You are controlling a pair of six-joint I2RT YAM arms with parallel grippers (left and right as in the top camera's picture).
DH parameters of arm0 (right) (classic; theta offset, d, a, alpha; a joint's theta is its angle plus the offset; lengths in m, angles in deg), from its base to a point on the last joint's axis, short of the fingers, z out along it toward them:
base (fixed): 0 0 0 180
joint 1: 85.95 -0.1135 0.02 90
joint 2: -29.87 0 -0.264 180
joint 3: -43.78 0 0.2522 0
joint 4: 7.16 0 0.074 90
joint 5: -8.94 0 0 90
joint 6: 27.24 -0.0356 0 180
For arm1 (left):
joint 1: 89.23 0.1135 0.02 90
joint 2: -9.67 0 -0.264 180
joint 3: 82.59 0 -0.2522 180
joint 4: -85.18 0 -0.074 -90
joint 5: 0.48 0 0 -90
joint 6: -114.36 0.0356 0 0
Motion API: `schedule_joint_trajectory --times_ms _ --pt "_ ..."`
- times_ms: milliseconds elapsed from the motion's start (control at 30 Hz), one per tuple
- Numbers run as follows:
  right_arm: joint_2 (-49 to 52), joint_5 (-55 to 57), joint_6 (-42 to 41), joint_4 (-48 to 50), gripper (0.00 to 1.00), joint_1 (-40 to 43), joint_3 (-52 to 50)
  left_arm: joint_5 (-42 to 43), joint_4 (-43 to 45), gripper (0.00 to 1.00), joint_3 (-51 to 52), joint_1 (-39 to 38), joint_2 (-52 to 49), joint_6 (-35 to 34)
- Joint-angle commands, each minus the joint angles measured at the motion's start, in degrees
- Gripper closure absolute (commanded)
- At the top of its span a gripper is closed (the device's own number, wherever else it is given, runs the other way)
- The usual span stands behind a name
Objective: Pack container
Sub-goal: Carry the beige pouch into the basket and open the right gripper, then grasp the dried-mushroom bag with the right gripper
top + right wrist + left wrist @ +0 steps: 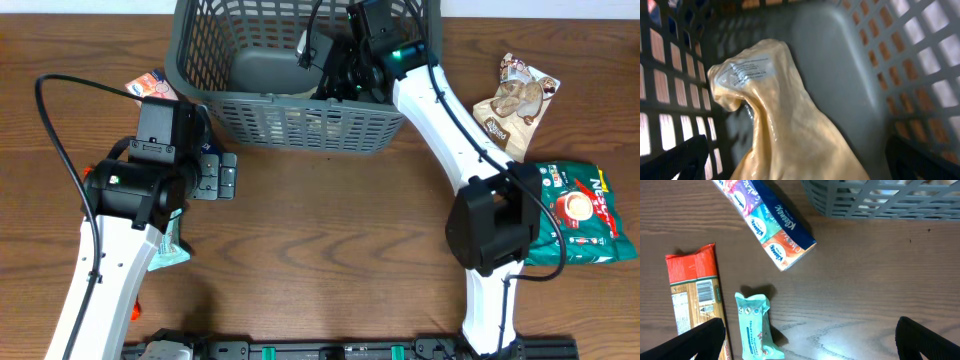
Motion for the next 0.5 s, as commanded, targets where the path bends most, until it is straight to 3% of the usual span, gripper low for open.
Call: schedule_joint_trajectory --times_ms 0,200,467 --pt "-7.04 -1.03 -4.48 1.18 0.01 1.27 1.99 0.13 -0.11 0.01 0.15 0.24 0.31 0.57" --pt "-15.74 0.31 -13.88 0.66 0.01 7.58 4.87 0.13 -0.11 0.02 0.15 0.24 0.31 0.57" --pt "-26.95 15.85 -34.34 -4.57 0.02 21.81 5.38 0.13 -0.11 0.01 0.15 0.24 0.31 0.59"
